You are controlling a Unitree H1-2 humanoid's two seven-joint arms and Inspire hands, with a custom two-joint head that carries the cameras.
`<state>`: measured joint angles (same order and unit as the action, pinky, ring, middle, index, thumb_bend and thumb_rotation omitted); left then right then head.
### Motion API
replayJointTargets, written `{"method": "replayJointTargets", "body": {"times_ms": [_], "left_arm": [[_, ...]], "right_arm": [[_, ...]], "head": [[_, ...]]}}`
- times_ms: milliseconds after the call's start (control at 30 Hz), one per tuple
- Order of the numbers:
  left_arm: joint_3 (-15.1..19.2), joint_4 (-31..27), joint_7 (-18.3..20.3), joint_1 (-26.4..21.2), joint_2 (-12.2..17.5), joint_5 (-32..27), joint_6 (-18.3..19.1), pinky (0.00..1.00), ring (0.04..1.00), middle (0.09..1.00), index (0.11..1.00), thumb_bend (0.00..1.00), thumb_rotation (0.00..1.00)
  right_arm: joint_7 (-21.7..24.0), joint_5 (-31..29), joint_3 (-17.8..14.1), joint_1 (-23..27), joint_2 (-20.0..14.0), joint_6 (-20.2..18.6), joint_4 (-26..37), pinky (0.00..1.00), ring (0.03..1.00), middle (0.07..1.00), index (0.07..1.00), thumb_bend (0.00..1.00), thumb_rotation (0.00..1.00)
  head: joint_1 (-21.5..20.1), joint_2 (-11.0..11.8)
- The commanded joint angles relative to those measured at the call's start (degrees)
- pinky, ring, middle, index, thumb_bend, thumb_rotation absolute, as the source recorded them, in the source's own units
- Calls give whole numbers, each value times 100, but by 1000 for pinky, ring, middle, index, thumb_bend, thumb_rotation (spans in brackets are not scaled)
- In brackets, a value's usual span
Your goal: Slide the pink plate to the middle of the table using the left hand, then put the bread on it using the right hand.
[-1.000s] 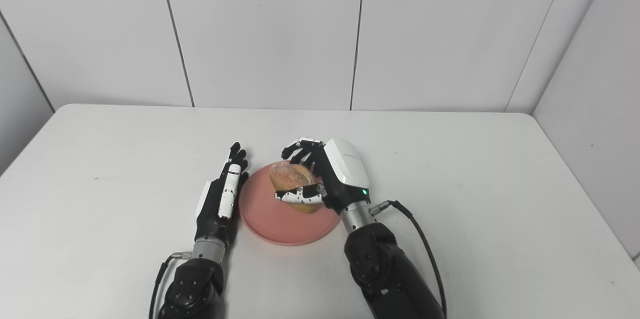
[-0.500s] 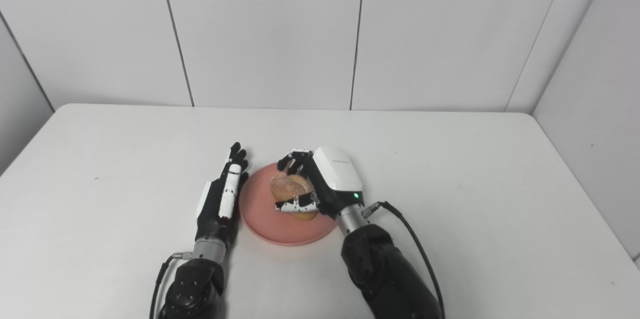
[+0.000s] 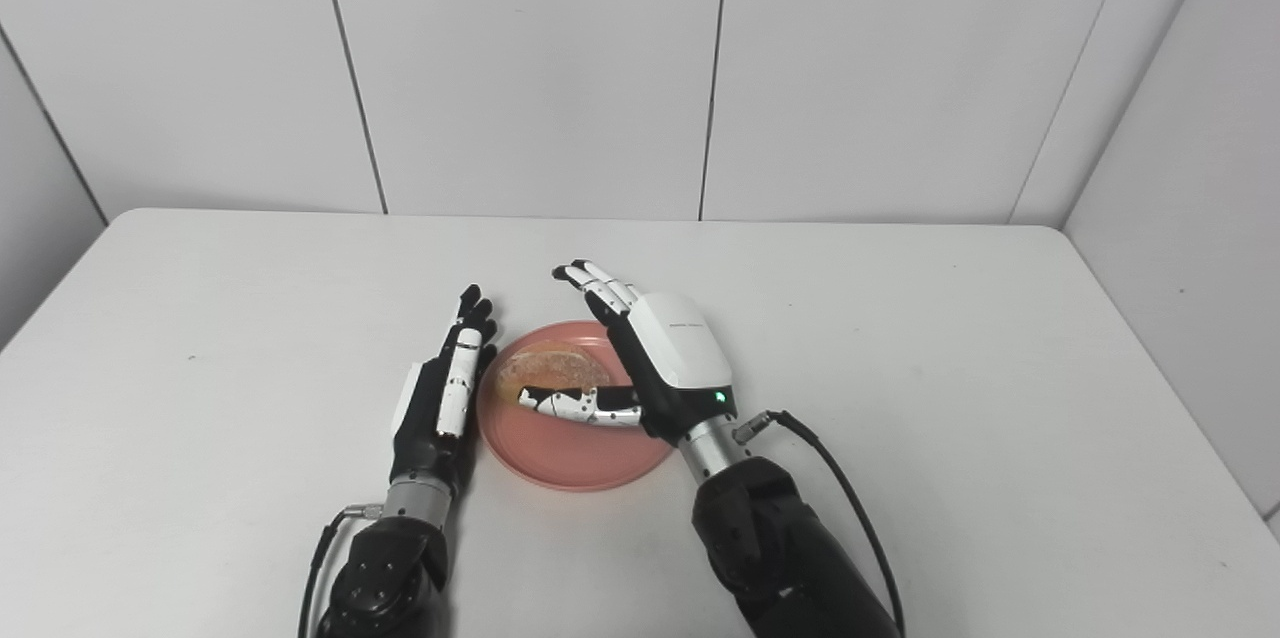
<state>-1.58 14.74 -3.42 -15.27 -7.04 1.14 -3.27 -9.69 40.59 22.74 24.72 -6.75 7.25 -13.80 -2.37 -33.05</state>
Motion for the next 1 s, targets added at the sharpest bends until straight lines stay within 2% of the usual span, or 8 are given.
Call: {"method": "replayJointTargets", "body": {"times_ms": [0,167,400,533,700,833,967], "left_arm": [[-15,88,34,90,-21,-41,-86,990,1000,1000,991,463,1000],[-54,3,21,151,8,39,-37,999,1000,1000,992,479,1000],[-36,-28,49,150,52,-2,15,1000,1000,1000,987,494,1000],[-32,6,24,113,102,53,16,1000,1000,1000,986,494,1000],[-23,-51,-23,81,178,126,-6,998,998,992,972,483,1000],[-13,-89,-34,59,250,171,-31,992,991,986,964,487,1000],[-26,-138,-34,44,314,258,-7,990,993,992,974,504,1000]], "right_arm": [[-18,-98,-79,140,-21,274,294,767,886,940,931,640,849],[75,-230,-162,-25,-39,199,578,819,920,966,962,654,883],[63,-262,-375,-228,-3,81,781,801,903,960,970,661,904],[211,-700,-666,-402,131,-64,899,862,944,993,996,625,900],[194,-1261,-1007,-532,286,49,849,957,996,1000,1000,557,893],[451,-2000,-1306,-613,423,-158,862,991,1000,1000,1000,558,982],[569,-2441,-1517,-661,537,-289,817,1000,1000,1000,1000,550,1000]], "head": [[-4,19],[-20,26],[-41,31],[-65,15],[-176,-66],[-213,-94],[-248,-161]]}}
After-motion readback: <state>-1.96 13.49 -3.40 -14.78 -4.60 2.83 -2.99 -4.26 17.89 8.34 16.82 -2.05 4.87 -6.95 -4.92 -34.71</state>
